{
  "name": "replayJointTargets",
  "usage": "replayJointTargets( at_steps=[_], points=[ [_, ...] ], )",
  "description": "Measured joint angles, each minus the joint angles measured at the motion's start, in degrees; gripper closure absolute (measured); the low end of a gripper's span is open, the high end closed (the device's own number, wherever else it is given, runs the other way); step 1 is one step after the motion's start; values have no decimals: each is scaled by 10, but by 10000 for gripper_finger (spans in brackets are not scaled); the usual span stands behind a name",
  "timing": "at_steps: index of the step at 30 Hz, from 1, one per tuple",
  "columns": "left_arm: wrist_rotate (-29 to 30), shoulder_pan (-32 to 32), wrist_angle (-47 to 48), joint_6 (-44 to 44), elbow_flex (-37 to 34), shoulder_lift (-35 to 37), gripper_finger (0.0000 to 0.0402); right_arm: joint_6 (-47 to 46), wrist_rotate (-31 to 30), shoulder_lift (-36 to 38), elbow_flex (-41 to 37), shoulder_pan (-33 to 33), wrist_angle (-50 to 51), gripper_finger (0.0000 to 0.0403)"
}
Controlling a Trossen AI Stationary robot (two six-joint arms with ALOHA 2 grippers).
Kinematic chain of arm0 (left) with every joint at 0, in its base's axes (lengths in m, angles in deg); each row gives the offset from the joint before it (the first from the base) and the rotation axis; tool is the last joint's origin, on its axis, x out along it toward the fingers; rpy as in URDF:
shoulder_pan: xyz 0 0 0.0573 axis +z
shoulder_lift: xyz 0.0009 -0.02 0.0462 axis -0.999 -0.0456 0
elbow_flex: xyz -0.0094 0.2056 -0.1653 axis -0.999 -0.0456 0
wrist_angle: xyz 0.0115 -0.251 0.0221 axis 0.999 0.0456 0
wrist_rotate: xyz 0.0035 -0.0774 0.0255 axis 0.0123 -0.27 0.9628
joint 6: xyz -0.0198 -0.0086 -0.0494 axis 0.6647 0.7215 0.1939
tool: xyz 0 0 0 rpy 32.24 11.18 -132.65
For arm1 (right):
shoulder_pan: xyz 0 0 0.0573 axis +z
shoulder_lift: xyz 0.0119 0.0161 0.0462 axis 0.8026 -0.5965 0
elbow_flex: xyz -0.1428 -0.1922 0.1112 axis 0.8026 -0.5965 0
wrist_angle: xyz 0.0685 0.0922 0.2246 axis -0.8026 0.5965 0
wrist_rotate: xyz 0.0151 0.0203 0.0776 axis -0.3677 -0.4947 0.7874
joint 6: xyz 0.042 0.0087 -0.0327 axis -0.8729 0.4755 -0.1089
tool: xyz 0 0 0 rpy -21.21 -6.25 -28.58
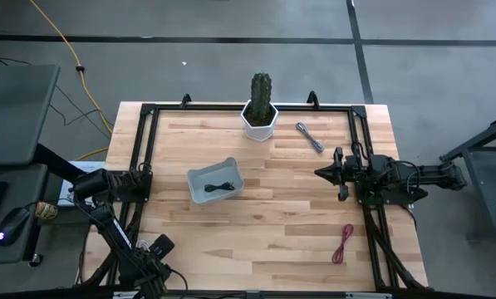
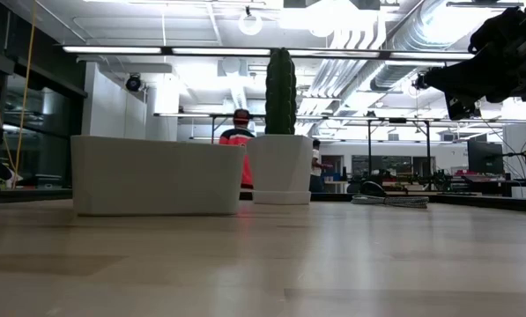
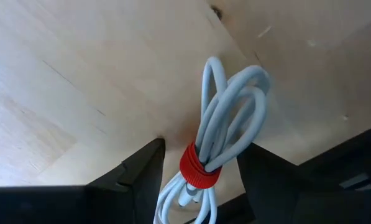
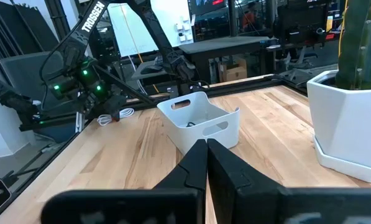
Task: Pick and place USB-C Cables
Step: Put the white charger cable into the gray bin
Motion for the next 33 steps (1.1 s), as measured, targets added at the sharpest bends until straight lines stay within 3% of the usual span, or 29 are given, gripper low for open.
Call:
replayJointTargets(
  at_steps=[7, 18, 33],
  points=[
    [17, 0, 0, -3, 0, -1, 256, 0, 0, 0, 0, 0, 0, 402],
    [26, 0, 3, -44, -1, -1, 390, 0, 0, 0, 0, 0, 0, 402],
    [22, 14, -16, -40, -5, 32, 398, 0, 0, 0, 0, 0, 0, 402]
  ],
)
